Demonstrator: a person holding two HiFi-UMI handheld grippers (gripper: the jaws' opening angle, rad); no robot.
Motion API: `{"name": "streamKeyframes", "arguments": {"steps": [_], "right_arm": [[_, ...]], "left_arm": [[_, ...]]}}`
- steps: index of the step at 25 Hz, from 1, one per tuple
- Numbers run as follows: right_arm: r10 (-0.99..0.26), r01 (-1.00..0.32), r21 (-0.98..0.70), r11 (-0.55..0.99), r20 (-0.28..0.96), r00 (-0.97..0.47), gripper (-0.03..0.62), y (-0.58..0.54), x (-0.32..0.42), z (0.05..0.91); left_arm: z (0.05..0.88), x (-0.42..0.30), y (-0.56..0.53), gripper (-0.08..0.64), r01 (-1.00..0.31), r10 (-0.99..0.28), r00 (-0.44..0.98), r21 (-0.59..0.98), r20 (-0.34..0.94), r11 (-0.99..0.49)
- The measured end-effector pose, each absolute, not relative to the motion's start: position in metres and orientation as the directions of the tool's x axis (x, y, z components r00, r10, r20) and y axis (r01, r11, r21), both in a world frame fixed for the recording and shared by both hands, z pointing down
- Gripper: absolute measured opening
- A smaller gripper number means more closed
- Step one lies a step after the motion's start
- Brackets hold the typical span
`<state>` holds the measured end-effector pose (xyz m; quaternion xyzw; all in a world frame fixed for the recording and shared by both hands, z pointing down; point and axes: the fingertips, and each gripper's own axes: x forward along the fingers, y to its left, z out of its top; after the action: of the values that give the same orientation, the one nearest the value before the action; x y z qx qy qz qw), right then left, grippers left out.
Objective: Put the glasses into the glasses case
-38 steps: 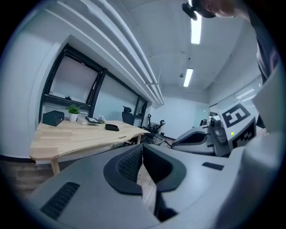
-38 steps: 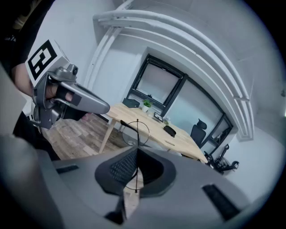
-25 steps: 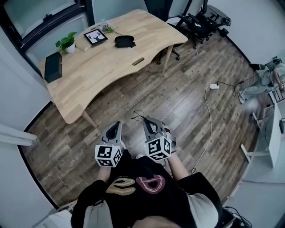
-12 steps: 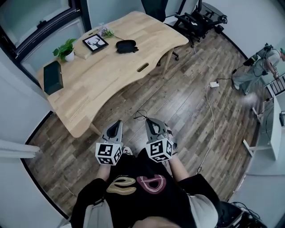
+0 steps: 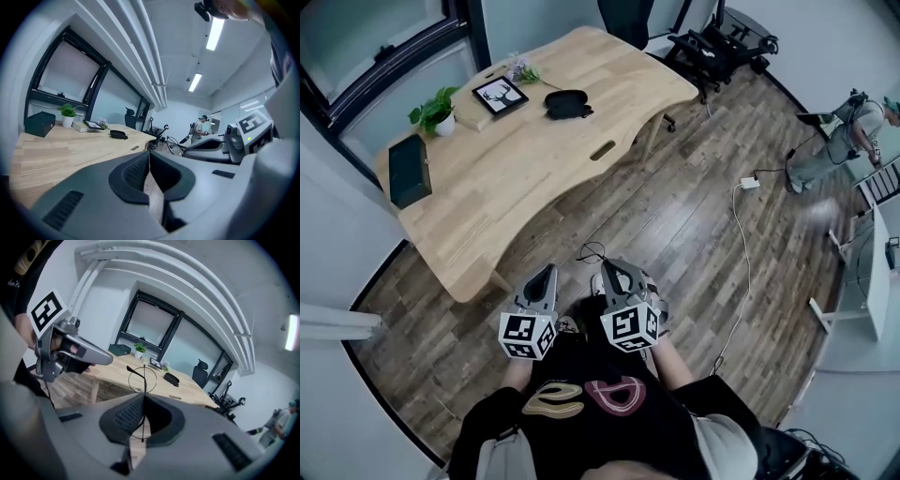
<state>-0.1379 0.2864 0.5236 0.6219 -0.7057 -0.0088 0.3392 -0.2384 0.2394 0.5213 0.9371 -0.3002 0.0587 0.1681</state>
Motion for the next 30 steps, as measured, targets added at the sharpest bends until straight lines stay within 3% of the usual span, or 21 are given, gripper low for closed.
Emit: {"name": "streamKeyframes", "arguments": {"steps": [12, 16, 30], "right_arm": [[-0.877, -0.865, 0.407, 0.295, 0.475, -0.076, 0.012, 0.236, -0.125, 0.532], [-0.873, -0.819, 0.473, 0.324, 0.482, -0.067, 0.012, 0.216, -0.107, 0.536], [-0.857, -0.781, 0.471, 0.409, 0.491, -0.153, 0.012, 0.136, -0.028, 0.529]], "left_arm": [[0.521, -0.228, 0.201, 0.018, -0.650, -0.615, 0.760, 0.249, 0.211, -0.718], [0.527, -0.221, 0.180, 0.018, -0.686, -0.646, 0.728, 0.237, 0.231, -0.688], [0.516, -0.147, 0.108, 0.018, -0.744, -0.710, 0.667, 0.244, 0.225, -0.622]]}}
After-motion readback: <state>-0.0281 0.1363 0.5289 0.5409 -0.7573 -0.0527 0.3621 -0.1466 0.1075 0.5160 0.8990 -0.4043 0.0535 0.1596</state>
